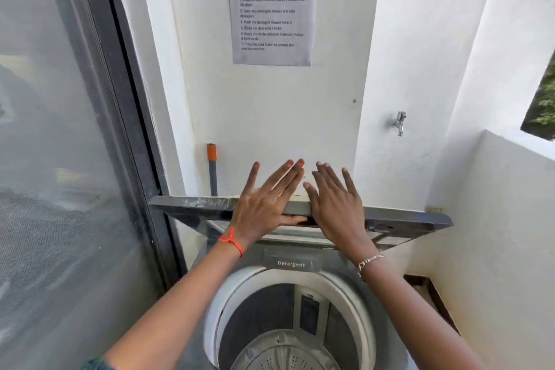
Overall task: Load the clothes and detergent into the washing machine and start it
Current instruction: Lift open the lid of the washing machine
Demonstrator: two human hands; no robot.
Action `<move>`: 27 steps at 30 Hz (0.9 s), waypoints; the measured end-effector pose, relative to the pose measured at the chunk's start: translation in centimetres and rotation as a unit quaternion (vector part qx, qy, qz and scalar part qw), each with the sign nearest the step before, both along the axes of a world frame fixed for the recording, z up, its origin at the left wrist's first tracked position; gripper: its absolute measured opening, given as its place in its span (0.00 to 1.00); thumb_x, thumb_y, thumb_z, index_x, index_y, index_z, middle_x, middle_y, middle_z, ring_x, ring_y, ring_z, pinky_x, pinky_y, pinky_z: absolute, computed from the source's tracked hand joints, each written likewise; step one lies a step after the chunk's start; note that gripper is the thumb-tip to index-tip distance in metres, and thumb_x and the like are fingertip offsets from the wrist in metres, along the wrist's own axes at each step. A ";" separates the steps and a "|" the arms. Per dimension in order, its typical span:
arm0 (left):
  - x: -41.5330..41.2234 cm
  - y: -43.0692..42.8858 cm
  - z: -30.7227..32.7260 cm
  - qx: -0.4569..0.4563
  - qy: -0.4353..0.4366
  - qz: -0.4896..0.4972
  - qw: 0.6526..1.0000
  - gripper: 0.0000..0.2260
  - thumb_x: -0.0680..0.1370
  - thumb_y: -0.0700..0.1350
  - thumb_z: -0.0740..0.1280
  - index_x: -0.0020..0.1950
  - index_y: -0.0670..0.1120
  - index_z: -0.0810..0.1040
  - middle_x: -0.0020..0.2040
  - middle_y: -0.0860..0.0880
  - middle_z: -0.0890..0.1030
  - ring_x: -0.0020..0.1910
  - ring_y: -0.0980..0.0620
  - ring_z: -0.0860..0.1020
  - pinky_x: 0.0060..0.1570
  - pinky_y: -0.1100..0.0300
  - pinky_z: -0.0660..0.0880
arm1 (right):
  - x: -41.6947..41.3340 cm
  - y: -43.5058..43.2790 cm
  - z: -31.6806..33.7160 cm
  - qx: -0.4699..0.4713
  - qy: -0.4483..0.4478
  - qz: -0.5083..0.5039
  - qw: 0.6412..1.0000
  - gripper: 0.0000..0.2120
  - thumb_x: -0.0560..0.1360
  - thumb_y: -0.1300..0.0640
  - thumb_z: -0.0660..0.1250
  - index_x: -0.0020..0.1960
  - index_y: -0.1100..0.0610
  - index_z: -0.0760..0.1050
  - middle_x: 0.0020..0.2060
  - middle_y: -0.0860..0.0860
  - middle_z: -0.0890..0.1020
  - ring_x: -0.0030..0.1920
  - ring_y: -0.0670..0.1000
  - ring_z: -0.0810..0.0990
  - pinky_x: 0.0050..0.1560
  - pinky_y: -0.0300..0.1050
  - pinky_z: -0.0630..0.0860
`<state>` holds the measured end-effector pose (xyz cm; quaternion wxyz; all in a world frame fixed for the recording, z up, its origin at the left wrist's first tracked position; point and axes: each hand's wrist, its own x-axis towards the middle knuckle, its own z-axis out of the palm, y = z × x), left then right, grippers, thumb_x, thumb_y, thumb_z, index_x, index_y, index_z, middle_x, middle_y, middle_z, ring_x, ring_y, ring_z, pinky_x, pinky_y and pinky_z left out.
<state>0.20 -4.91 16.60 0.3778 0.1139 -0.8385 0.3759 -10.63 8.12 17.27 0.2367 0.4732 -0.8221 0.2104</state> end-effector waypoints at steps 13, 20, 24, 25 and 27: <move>-7.4 -6.6 5.2 0.111 -0.022 -0.027 0.993 0.37 0.73 0.66 0.50 0.73 0.42 0.65 0.74 0.48 0.64 0.73 0.52 0.64 0.70 0.41 0.58 | -7.0 -7.7 4.7 -0.027 0.021 -0.048 0.998 0.25 0.82 0.46 0.44 0.68 0.59 0.69 0.71 0.53 0.68 0.73 0.48 0.61 0.74 0.48 0.48; -10.6 -9.3 6.0 0.173 -0.042 -0.011 0.984 0.37 0.74 0.67 0.49 0.74 0.42 0.63 0.75 0.48 0.63 0.73 0.54 0.62 0.71 0.45 0.58 | -10.4 -10.9 5.2 -0.005 0.014 -0.046 0.999 0.23 0.82 0.50 0.45 0.66 0.57 0.71 0.70 0.53 0.70 0.73 0.47 0.63 0.73 0.46 0.53; -12.1 -10.6 6.2 0.193 -0.053 -0.019 0.980 0.37 0.75 0.67 0.47 0.74 0.42 0.61 0.76 0.48 0.61 0.74 0.54 0.60 0.72 0.48 0.57 | -11.9 -12.2 5.3 0.025 0.018 -0.036 0.999 0.23 0.82 0.52 0.44 0.68 0.58 0.69 0.70 0.52 0.69 0.73 0.47 0.62 0.73 0.44 0.54; -12.4 -10.9 6.3 0.196 -0.061 -0.024 0.978 0.38 0.75 0.67 0.46 0.75 0.42 0.59 0.76 0.48 0.57 0.75 0.54 0.57 0.73 0.49 0.55 | -12.2 -12.4 5.4 0.031 0.016 -0.034 0.999 0.23 0.82 0.52 0.44 0.69 0.58 0.69 0.70 0.52 0.69 0.73 0.47 0.62 0.73 0.44 0.54; -13.0 -11.5 6.4 0.211 -0.079 -0.029 0.974 0.39 0.74 0.67 0.44 0.77 0.43 0.52 0.78 0.50 0.51 0.76 0.56 0.51 0.75 0.52 0.48 | -12.7 -12.7 5.6 0.043 0.015 -0.030 0.999 0.22 0.82 0.53 0.44 0.69 0.59 0.68 0.71 0.52 0.68 0.73 0.47 0.61 0.73 0.44 0.54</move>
